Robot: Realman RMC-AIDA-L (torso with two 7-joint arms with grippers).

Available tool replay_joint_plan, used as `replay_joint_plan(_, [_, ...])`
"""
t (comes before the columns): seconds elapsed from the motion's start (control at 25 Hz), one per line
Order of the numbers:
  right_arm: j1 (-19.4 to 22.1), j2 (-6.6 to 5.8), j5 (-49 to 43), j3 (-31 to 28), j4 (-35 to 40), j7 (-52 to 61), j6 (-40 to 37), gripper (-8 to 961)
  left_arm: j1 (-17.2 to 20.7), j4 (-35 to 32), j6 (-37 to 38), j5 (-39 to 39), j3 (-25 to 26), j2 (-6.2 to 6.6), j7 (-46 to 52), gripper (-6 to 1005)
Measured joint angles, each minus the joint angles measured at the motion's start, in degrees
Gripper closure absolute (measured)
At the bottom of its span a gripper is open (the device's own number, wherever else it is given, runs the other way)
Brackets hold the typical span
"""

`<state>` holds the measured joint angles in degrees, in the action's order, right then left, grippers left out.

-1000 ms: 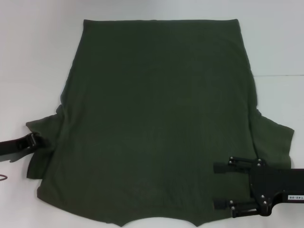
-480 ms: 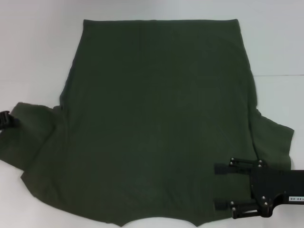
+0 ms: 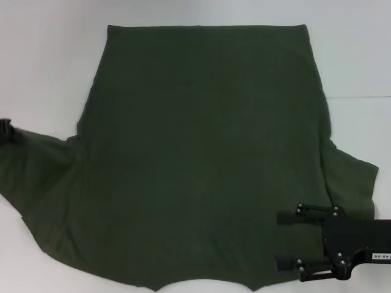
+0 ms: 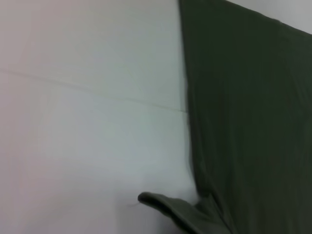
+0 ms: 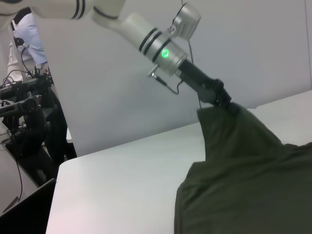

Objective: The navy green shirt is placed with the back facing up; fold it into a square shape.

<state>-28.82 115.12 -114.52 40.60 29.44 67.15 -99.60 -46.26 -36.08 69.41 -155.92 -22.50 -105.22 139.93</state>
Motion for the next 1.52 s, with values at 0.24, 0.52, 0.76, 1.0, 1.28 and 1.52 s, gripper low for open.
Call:
replay_joint_plan(0.24, [0.0,0.09,-0.44,0.06,0.0,-0.3,-0.15,56,-3.57,-0.53,1.2,-5.58,-0.1,1.65,2.91,997])
replay_joint_plan(0.52, [-0.15,0.34,-1.38,0.09,-0.01,-0.34,-0.12,56,-6.67,0.24,3.05,-5.84,-2.11,1.99,7.26,996])
replay_joint_plan(0.76, [-0.1,0.42,-1.41,0.09,-0.01,-0.36,0.04,55,-10.74,6.0,4.22,-5.65,-3.07,0.77,11.51,996])
replay_joint_plan(1.0, [-0.09,0.31,-1.41,0.09,-0.01,-0.36,0.08,55,-14.15,8.78,3.26,-5.57,-3.15,-2.35,15.04,997])
replay_joint_plan(1.28, [0.11,0.14,-1.42,0.09,-0.19,-0.36,0.12,55,-14.88,9.54,-3.39,-5.56,-4.07,-8.51,15.77,939])
replay_joint_plan(1.52, [0.26,0.01,-1.49,0.09,-0.39,-0.36,0.12,56,-14.87,9.53,-8.51,-5.58,-5.88,-12.12,15.23,746])
